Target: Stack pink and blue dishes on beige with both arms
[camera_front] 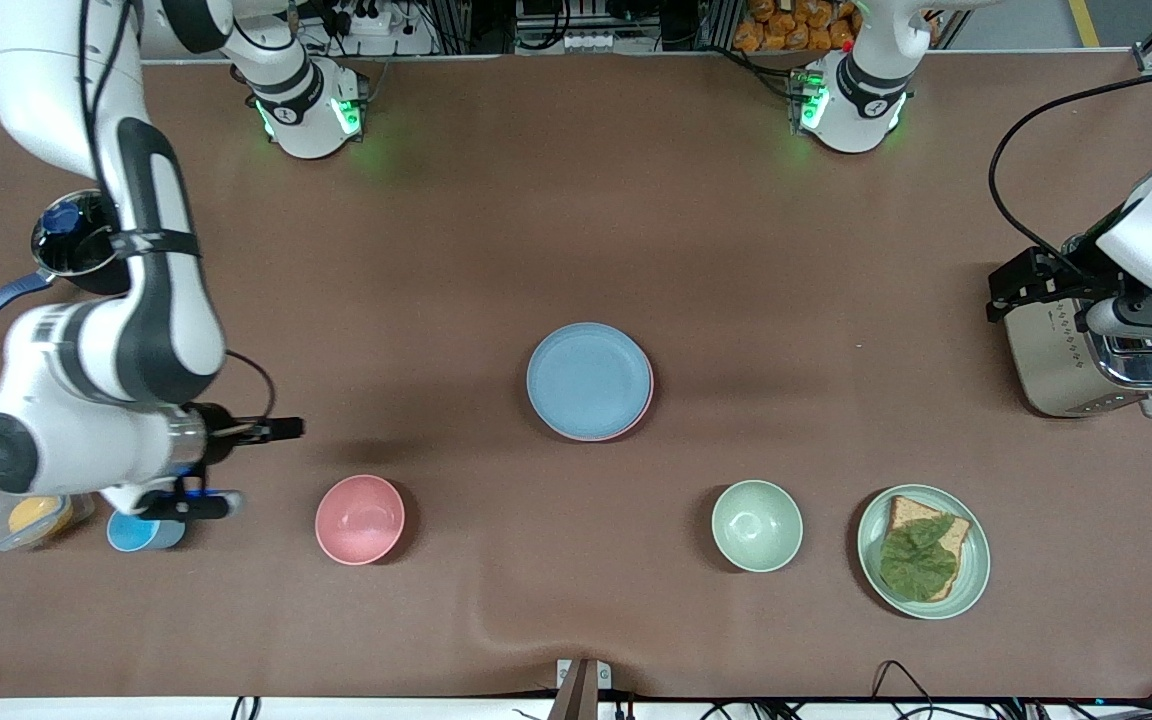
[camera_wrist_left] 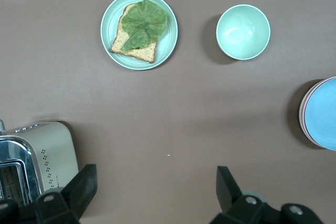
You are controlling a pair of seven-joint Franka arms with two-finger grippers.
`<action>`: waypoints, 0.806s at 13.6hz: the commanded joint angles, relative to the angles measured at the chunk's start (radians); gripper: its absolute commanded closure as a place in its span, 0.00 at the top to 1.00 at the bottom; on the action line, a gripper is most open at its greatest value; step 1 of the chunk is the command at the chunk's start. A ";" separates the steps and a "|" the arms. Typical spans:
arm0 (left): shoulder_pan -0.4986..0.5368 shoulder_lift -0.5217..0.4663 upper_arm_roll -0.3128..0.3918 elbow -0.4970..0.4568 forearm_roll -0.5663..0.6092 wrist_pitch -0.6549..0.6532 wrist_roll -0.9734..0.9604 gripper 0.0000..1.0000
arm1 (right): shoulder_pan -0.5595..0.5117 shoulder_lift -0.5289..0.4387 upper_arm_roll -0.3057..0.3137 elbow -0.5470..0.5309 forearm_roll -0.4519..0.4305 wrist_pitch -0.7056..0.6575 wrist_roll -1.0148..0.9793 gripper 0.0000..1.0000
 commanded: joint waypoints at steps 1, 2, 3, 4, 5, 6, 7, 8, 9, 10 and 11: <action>0.004 -0.007 -0.002 0.005 0.013 -0.002 0.009 1.00 | -0.011 -0.151 -0.003 -0.102 -0.044 -0.001 0.025 1.00; 0.004 -0.007 -0.002 0.006 0.013 -0.002 0.011 1.00 | -0.020 -0.221 -0.003 -0.162 -0.056 0.014 0.031 1.00; 0.007 -0.007 -0.002 0.005 0.013 -0.002 0.019 1.00 | -0.028 -0.293 0.003 -0.220 -0.097 0.029 0.033 1.00; 0.005 -0.007 0.000 0.005 0.013 -0.002 0.020 1.00 | -0.058 -0.350 0.048 -0.265 -0.151 0.031 0.040 1.00; 0.004 -0.007 0.000 0.005 0.013 -0.002 0.019 1.00 | -0.100 -0.399 0.104 -0.300 -0.186 0.029 0.088 1.00; 0.004 -0.007 0.000 0.005 0.013 -0.002 0.013 1.00 | -0.120 -0.442 0.143 -0.334 -0.220 0.022 0.127 1.00; 0.002 -0.007 0.000 0.005 0.013 -0.002 0.009 1.00 | -0.123 -0.476 0.155 -0.351 -0.247 0.017 0.151 1.00; 0.004 -0.007 0.000 0.006 0.013 -0.002 0.011 1.00 | -0.121 -0.489 0.155 -0.349 -0.252 0.002 0.151 1.00; 0.004 -0.007 0.000 0.005 0.013 -0.002 0.014 1.00 | -0.123 -0.502 0.154 -0.340 -0.255 -0.009 0.151 1.00; 0.004 -0.007 0.000 0.005 0.014 -0.002 0.017 1.00 | -0.125 -0.519 0.152 -0.333 -0.255 -0.017 0.151 1.00; 0.002 -0.007 -0.001 0.006 0.014 -0.002 0.017 1.00 | -0.126 -0.539 0.152 -0.331 -0.255 -0.029 0.151 1.00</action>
